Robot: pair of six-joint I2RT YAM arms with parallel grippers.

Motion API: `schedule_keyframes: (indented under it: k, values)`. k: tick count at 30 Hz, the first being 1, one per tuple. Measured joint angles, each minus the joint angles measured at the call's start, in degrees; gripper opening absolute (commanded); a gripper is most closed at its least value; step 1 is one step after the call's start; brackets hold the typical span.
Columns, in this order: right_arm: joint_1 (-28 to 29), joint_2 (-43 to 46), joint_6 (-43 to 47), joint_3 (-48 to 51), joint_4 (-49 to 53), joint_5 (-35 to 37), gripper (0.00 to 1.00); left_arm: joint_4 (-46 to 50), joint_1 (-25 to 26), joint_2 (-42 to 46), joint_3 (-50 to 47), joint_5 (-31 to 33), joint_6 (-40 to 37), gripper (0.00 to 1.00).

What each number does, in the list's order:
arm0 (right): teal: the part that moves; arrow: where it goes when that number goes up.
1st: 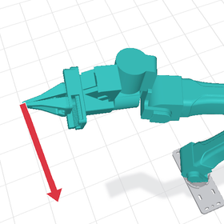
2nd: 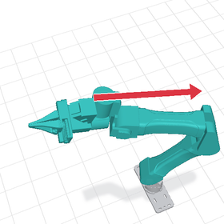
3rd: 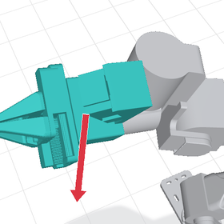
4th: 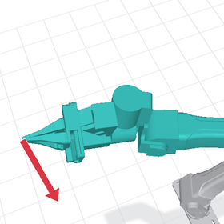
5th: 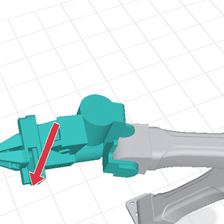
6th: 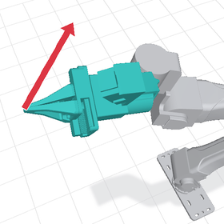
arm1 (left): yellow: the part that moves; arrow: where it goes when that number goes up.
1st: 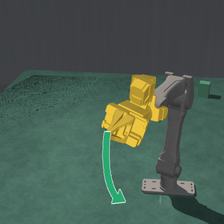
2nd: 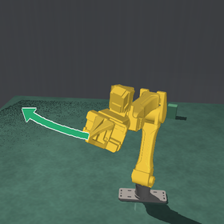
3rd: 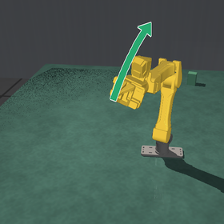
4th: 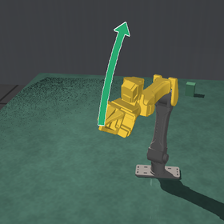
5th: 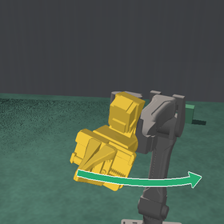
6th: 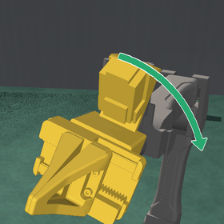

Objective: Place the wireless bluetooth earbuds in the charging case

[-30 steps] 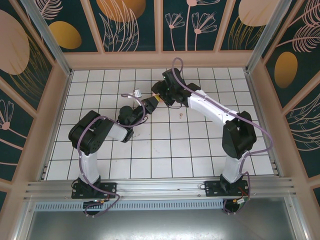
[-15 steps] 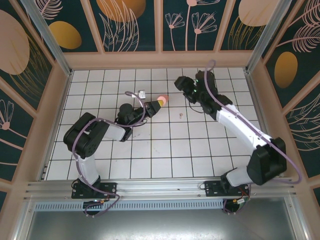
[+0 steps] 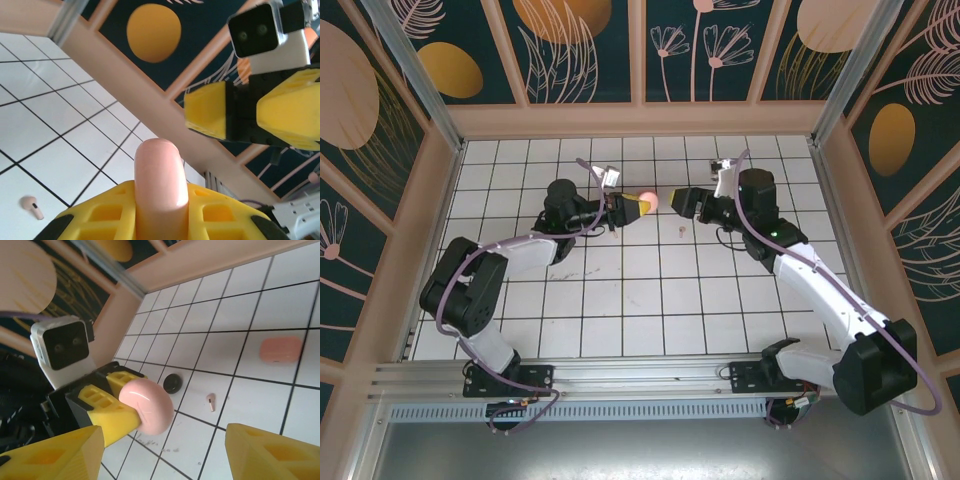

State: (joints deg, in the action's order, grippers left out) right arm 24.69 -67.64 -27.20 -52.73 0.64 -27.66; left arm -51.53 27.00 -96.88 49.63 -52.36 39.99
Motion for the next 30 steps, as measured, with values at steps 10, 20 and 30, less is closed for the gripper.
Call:
schedule_keyframes:
  k: [10, 20, 30]
  values:
    - [5.01, -6.38, 3.23, -2.01, -0.37, -1.09, 0.64, 6.01, 0.0, 1.51, 1.64, -4.26, -2.95, 0.0]
    - [5.14, -7.82, 3.54, -2.58, -0.66, 0.9, 0.59, 8.17, -0.11, 2.64, 1.66, -4.17, -3.21, 0.0]
    - [0.48, -8.39, 2.64, 1.36, -1.97, 4.26, 0.55, 7.98, -0.33, 6.14, 1.66, -5.27, -3.37, 0.0]
